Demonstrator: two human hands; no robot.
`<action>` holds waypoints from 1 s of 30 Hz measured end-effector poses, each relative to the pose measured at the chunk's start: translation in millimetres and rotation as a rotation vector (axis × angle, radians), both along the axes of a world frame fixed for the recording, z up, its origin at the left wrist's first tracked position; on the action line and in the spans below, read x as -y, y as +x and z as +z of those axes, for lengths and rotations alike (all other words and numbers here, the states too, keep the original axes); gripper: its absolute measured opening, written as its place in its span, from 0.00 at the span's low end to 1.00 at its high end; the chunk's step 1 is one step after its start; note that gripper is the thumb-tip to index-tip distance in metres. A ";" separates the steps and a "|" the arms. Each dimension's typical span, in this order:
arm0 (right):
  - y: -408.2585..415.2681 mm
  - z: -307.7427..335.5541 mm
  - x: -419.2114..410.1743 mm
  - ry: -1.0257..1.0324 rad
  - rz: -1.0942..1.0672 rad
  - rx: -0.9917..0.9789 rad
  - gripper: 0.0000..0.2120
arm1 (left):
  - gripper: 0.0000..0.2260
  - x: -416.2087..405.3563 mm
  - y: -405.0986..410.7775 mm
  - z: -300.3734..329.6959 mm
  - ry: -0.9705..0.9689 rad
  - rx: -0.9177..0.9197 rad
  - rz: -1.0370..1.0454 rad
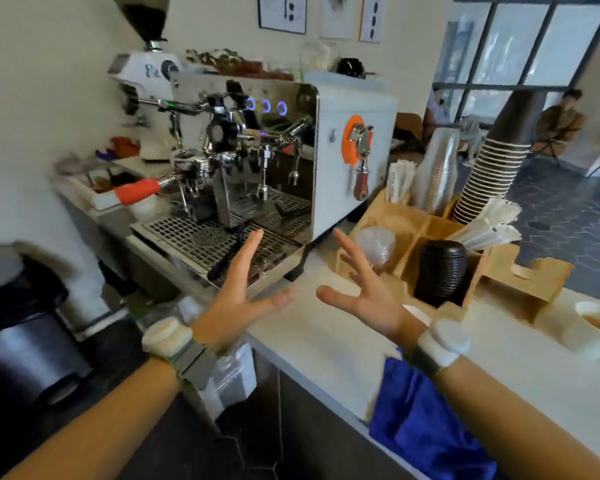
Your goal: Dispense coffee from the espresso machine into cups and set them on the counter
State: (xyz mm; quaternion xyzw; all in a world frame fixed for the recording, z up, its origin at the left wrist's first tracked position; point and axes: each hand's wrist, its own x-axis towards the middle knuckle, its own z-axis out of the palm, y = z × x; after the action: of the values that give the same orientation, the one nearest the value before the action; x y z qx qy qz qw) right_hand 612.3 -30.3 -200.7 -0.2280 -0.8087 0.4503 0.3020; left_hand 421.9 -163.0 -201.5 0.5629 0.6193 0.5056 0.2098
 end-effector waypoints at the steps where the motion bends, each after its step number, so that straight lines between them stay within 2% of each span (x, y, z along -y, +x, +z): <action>1: -18.1 -0.9 6.9 0.015 0.038 0.003 0.41 | 0.42 9.8 -13.5 -0.7 0.000 -0.012 0.045; 9: -136.3 -0.1 41.9 0.004 0.317 0.071 0.41 | 0.40 69.1 -93.8 -11.1 0.008 0.007 0.233; 18: -278.4 -4.1 46.4 -0.031 0.549 0.085 0.41 | 0.47 95.5 -204.7 -20.3 -0.020 0.052 0.451; 22: -325.4 -1.9 40.8 -0.019 0.585 0.101 0.40 | 0.42 96.0 -243.4 -16.5 0.000 0.086 0.487; 30: -390.4 -8.4 39.6 -0.002 0.592 0.138 0.40 | 0.45 94.1 -301.3 -23.2 0.008 0.141 0.525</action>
State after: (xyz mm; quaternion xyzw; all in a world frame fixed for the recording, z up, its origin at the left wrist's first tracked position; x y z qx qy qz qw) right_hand 221.9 -69.9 -209.1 -0.0125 -0.8582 0.5029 0.1018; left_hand 120.6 -257.0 -224.7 0.3473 0.7258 0.5832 0.1119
